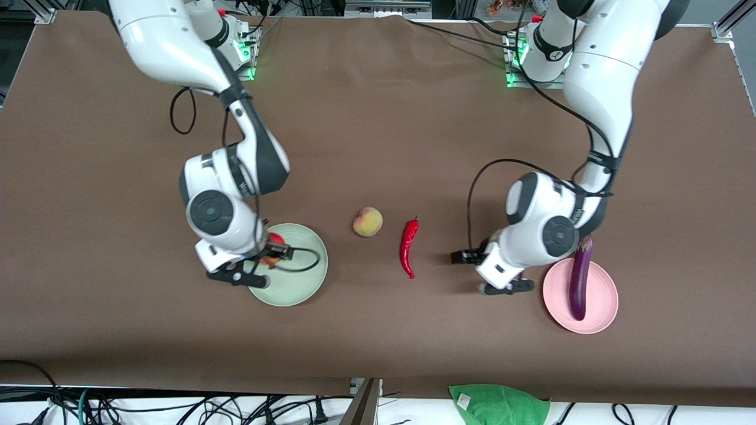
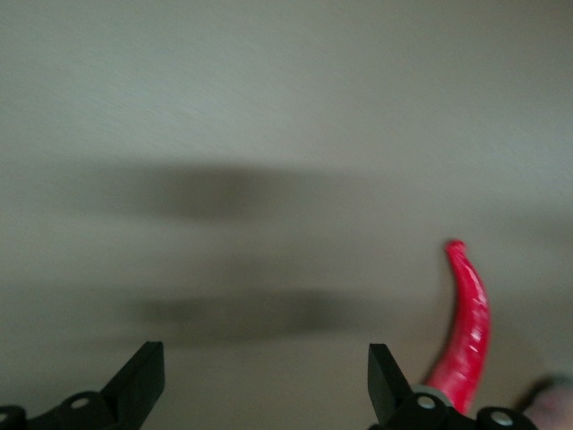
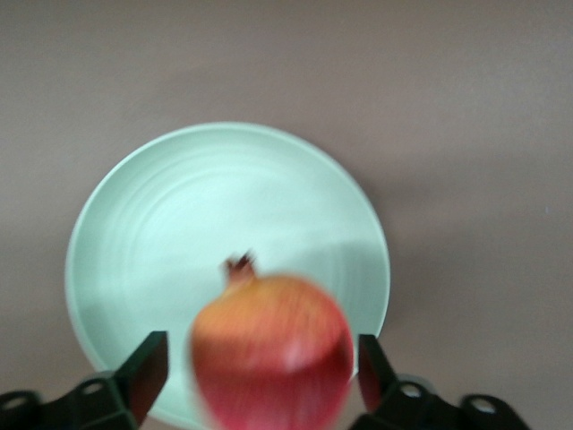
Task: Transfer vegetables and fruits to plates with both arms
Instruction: 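Release the pomegranate on the green plate while the left gripper grasps the chili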
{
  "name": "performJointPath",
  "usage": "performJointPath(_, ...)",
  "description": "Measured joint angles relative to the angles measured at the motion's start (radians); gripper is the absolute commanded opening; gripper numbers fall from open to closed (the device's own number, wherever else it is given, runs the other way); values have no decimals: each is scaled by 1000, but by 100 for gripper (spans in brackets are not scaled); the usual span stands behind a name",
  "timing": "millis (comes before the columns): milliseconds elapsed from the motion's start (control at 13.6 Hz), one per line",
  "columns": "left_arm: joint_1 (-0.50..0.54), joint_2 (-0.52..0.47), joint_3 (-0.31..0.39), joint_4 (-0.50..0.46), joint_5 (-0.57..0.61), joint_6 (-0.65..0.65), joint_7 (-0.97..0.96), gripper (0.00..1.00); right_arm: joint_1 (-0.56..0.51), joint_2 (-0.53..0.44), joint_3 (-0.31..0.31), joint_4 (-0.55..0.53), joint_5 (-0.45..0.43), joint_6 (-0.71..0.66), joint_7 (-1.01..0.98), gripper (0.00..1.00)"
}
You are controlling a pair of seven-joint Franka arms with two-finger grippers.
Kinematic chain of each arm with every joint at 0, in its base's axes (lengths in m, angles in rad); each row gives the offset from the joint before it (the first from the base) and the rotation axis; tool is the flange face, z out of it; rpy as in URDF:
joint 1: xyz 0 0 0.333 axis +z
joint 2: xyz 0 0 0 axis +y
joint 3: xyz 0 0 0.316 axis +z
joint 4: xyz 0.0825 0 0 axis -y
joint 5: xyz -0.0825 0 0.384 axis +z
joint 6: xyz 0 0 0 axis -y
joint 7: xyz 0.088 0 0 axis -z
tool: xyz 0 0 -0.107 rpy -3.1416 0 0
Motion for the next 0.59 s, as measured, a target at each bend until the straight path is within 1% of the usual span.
performJointPath(147,-67,1,-2,-7,0,32,-20,100,10,23,5,-12,1,30,20,100)
performJointPath(294,-133,9,-2,-16,1,75,-71,100,30,27,12,-13,2,36,94,100)
performJointPath(441,-179,22,-2,-26,10,123,-97,100,46,26,34,-12,11,47,220,100)
performJointPath(588,-202,37,-2,-34,51,155,-100,100,69,30,68,-14,56,98,371,100)
